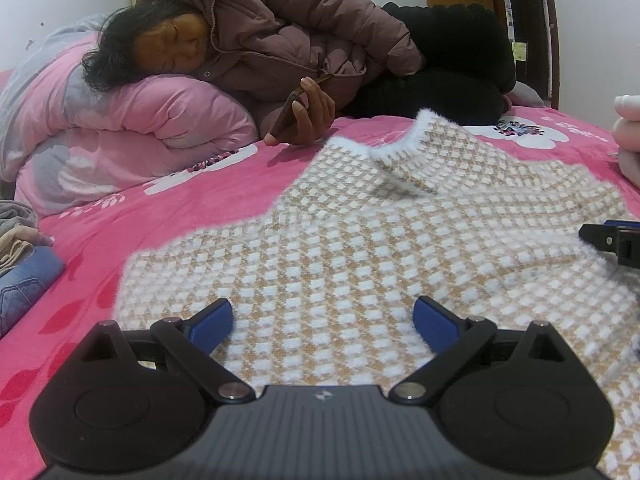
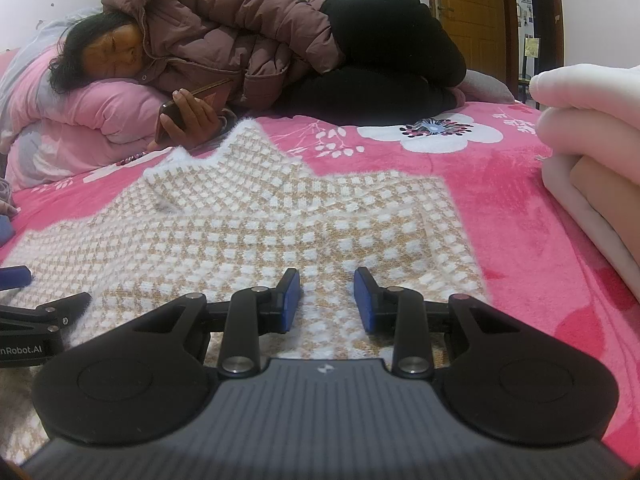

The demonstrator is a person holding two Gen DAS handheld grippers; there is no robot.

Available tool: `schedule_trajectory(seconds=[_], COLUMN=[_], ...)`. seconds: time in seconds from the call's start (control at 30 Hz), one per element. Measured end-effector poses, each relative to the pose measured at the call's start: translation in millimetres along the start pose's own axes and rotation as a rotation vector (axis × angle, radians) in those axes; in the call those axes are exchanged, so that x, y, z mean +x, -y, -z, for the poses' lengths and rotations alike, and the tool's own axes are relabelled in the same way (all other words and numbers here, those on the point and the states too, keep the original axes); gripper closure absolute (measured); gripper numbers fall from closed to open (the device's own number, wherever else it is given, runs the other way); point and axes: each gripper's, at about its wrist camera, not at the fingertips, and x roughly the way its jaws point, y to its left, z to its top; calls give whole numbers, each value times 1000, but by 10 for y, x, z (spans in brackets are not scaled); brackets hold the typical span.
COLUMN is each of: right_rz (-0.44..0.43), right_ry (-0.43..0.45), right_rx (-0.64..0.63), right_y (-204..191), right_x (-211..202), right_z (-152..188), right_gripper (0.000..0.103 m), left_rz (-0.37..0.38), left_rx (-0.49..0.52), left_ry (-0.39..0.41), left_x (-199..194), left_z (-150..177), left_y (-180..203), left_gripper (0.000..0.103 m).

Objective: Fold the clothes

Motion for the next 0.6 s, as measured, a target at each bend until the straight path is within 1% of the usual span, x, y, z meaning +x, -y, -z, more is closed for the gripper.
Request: schedule_trajectory(seconds=[0.43, 0.6], right_rz=[-5, -11], right_ry=[-1, -1], right_rx=[0, 0], right_y=[8, 15], right_x=[6, 13], right_z=[-2, -5], right_gripper=[74, 72], left_rz=[-8, -3], left_rx=[0, -8], left_ry=[4, 4], left_x=[-4, 6], left_z=[10, 5], left_y=[5, -6], left_gripper=[4, 3])
